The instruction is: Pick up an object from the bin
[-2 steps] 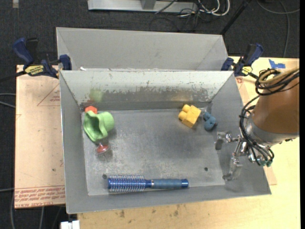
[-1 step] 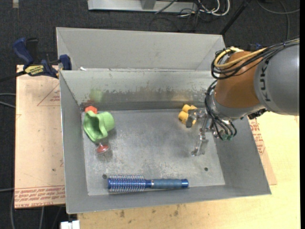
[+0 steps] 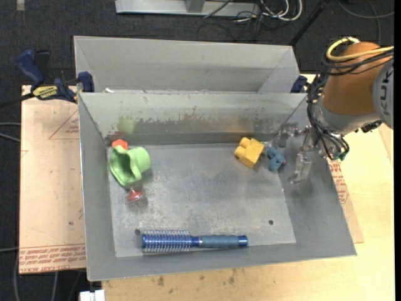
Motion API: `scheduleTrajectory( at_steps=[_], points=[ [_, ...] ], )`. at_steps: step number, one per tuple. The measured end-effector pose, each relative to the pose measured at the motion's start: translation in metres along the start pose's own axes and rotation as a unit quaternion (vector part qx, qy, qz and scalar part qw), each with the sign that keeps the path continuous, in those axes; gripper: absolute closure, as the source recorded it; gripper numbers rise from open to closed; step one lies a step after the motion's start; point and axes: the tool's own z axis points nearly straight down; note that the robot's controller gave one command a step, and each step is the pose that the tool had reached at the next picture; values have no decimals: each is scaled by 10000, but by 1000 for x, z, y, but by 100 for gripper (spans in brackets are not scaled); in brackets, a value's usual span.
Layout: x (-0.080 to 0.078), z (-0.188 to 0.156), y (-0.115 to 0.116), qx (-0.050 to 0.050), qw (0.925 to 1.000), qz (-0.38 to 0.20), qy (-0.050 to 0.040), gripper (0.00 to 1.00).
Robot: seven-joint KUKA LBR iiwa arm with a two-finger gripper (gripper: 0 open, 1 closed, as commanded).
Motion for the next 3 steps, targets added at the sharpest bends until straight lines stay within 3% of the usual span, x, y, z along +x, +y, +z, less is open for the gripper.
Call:
scheduleTrajectory(
  at_steps=[1, 2, 3],
  points=[
    [-32, 71, 14, -33, 9999, -153, 37, 0],
    [-22, 66, 4, -43, 9909, -1347, 21, 0],
    [-22, 66, 4, -33, 9907, -1357, 24, 100]
  ],
)
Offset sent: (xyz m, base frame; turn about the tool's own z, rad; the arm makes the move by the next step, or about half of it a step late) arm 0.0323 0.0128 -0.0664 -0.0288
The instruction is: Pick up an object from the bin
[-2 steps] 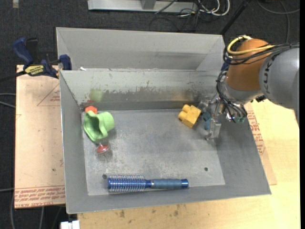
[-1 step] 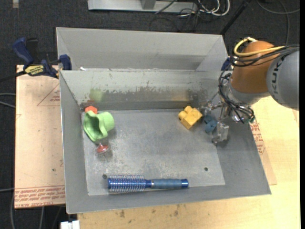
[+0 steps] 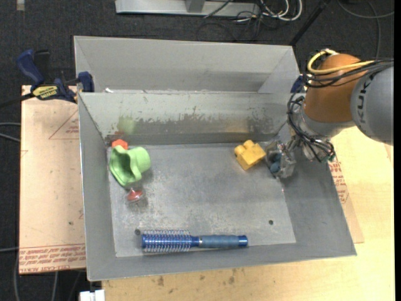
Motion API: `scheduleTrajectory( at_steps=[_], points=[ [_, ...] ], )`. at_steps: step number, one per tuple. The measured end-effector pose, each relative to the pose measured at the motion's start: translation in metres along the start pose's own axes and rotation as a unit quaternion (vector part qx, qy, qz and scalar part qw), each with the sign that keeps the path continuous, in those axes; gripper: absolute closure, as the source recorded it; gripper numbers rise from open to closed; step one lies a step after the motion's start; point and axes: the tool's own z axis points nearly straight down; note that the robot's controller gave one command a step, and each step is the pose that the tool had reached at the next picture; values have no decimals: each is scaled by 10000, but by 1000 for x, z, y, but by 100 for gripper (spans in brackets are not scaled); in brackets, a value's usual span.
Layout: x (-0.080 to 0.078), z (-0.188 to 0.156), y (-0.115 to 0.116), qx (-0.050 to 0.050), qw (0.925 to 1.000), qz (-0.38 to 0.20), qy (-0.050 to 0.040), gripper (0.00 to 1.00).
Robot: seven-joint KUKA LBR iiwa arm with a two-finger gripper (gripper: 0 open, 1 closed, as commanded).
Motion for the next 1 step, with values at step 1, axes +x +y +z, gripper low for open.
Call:
scheduleTrajectory(
  at_steps=[1],
  points=[
    [6, -172, 21, 22, 10000, 32, -37, 100]
  ],
)
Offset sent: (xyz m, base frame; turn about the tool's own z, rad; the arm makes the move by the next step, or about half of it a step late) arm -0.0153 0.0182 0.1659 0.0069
